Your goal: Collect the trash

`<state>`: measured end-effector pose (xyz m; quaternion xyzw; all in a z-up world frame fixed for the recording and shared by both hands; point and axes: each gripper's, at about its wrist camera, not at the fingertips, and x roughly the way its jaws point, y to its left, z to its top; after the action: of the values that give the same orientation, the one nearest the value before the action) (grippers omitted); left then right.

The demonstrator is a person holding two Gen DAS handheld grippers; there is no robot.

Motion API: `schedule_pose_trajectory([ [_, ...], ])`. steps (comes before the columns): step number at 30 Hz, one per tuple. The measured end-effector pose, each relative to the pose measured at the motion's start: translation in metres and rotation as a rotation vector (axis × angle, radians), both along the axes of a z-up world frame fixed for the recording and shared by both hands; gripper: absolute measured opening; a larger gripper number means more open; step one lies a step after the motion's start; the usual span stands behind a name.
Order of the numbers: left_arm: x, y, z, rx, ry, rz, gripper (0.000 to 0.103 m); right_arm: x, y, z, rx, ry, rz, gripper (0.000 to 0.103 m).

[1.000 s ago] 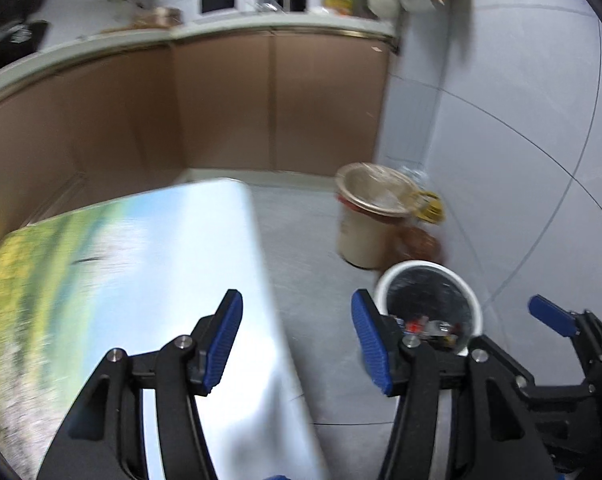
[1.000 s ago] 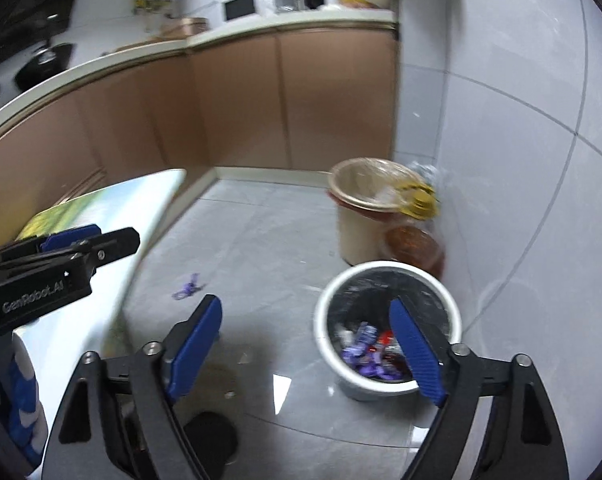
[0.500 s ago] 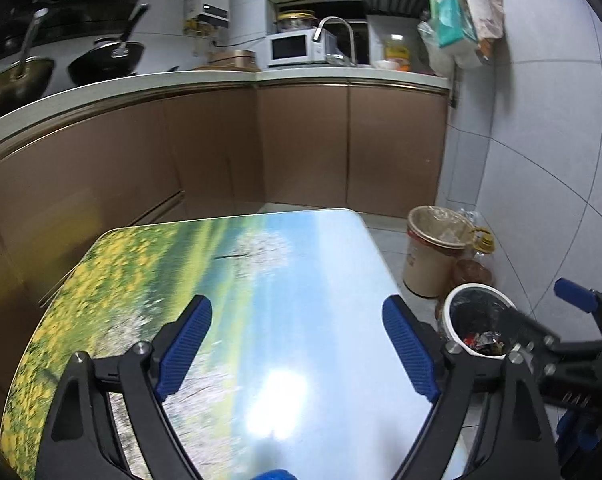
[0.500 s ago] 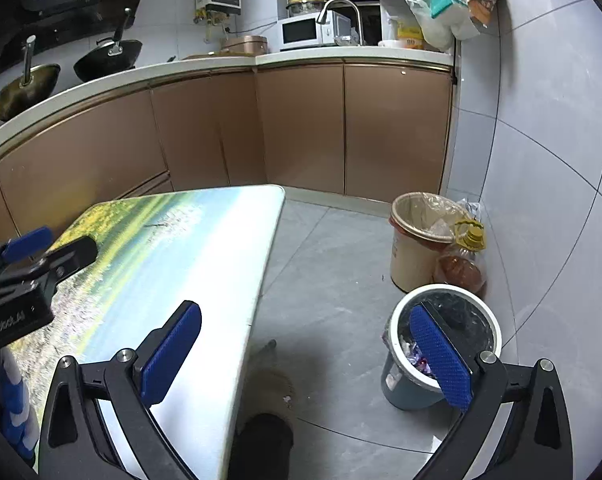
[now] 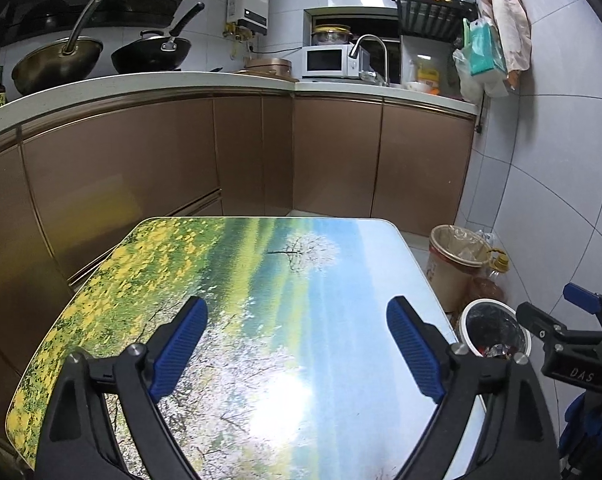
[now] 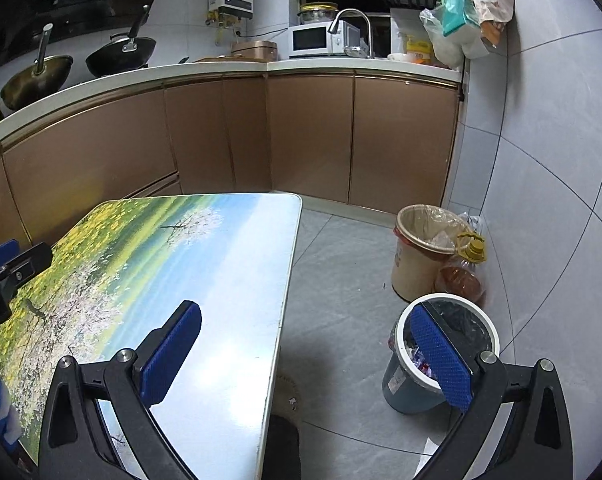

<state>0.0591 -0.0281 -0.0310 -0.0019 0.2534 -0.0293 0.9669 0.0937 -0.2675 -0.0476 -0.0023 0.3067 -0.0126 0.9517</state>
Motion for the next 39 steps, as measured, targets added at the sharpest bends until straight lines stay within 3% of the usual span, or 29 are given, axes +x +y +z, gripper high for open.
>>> schedule_pose_trajectory([
  [21, -0.018, 0.019, -0.010, 0.018, 0.010, 0.016, 0.091, -0.010, 0.005, 0.007, -0.042, -0.012, -0.020, 0.103],
  [39, -0.035, 0.011, 0.004, 0.086, -0.024, 0.019, 0.091, -0.030, 0.010, 0.027, -0.086, -0.078, -0.029, 0.103],
])
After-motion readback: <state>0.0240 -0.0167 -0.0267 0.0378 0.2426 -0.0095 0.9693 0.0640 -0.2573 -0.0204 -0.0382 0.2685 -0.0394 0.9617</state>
